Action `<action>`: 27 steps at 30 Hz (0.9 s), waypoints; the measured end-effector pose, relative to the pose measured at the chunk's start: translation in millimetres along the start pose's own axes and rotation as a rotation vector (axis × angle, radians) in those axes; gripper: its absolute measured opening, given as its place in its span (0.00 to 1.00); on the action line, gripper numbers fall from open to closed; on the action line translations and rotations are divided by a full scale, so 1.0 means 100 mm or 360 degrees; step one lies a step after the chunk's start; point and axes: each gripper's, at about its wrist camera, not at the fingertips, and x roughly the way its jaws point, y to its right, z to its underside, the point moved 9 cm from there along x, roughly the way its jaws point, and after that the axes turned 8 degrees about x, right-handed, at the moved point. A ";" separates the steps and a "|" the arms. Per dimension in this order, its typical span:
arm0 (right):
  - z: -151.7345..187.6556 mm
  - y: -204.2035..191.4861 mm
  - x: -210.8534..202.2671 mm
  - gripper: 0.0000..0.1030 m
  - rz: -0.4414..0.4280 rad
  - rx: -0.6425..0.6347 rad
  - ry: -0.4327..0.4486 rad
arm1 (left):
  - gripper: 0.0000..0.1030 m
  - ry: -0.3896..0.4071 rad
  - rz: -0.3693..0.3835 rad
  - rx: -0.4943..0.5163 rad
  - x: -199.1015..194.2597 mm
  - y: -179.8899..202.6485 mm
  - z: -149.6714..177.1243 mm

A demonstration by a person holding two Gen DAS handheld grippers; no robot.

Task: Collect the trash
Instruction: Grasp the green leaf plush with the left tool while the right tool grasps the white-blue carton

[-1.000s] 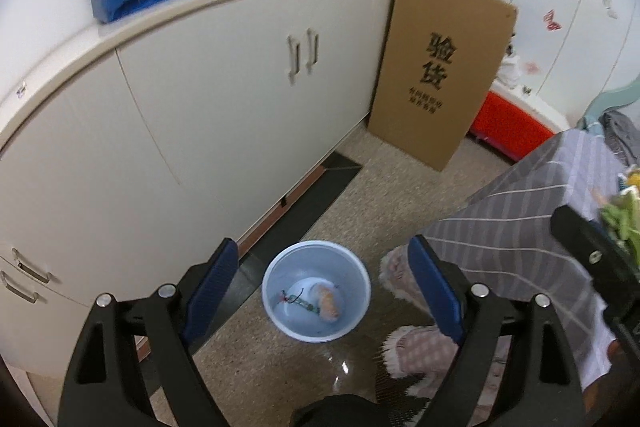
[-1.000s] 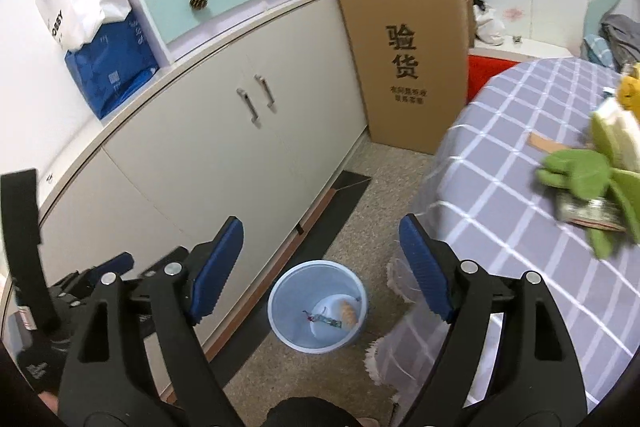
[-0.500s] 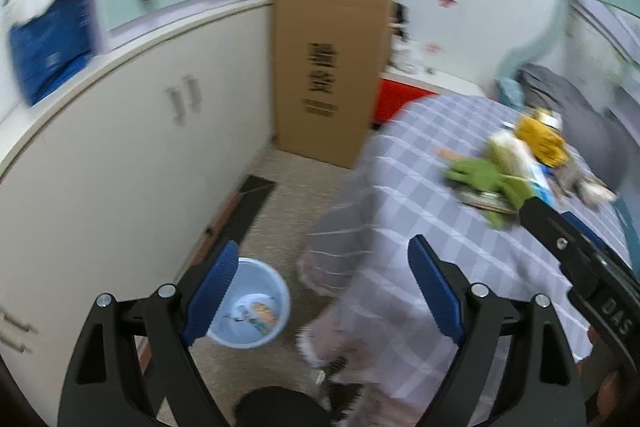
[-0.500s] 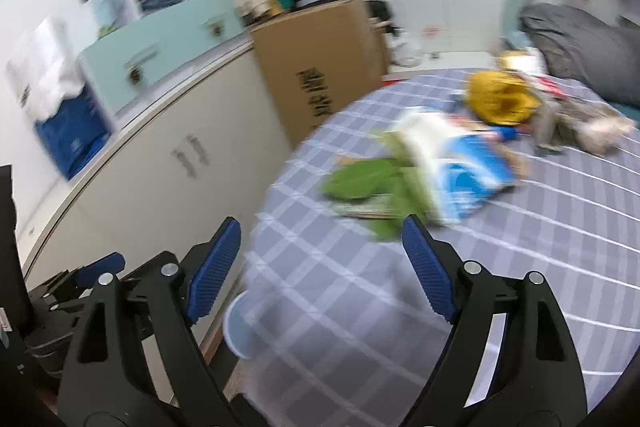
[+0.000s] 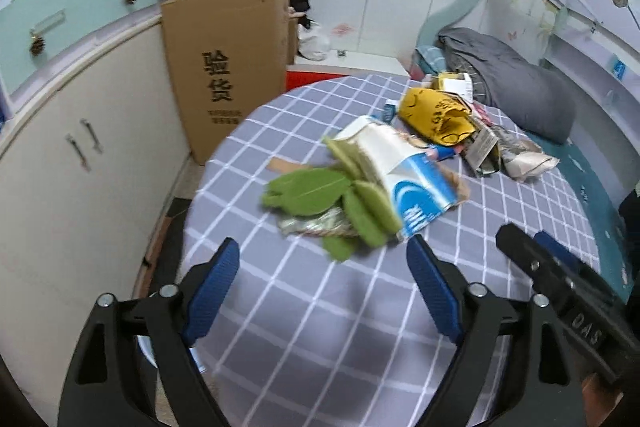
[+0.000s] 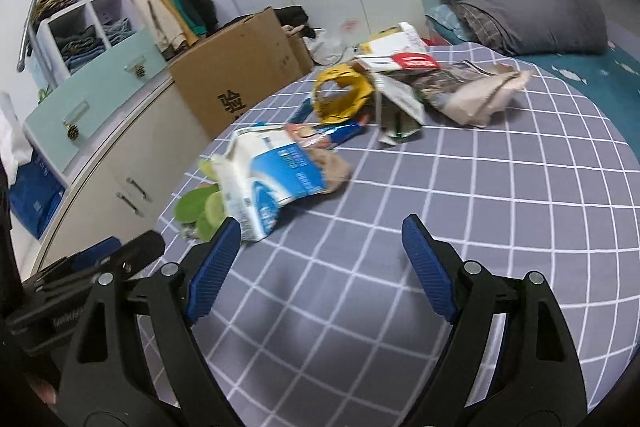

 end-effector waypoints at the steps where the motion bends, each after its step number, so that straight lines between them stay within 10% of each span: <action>1: -0.01 0.04 0.00 0.79 0.0003 0.0005 0.0000 | 0.70 -0.0022 0.0026 -0.0009 0.08 0.03 -0.03; 8: -0.10 0.25 0.11 0.79 0.0016 0.0039 -0.0032 | 0.56 -0.0051 0.0112 -0.0041 0.36 0.15 -0.12; 14: -0.11 0.24 0.16 0.79 -0.0001 0.0034 -0.0055 | 0.07 -0.0131 0.0288 -0.0147 0.57 0.15 -0.08; 27: 0.11 -0.20 0.54 0.78 -0.0343 0.0214 -0.0318 | 0.04 0.0182 0.0222 -0.0203 -0.02 -0.11 -0.31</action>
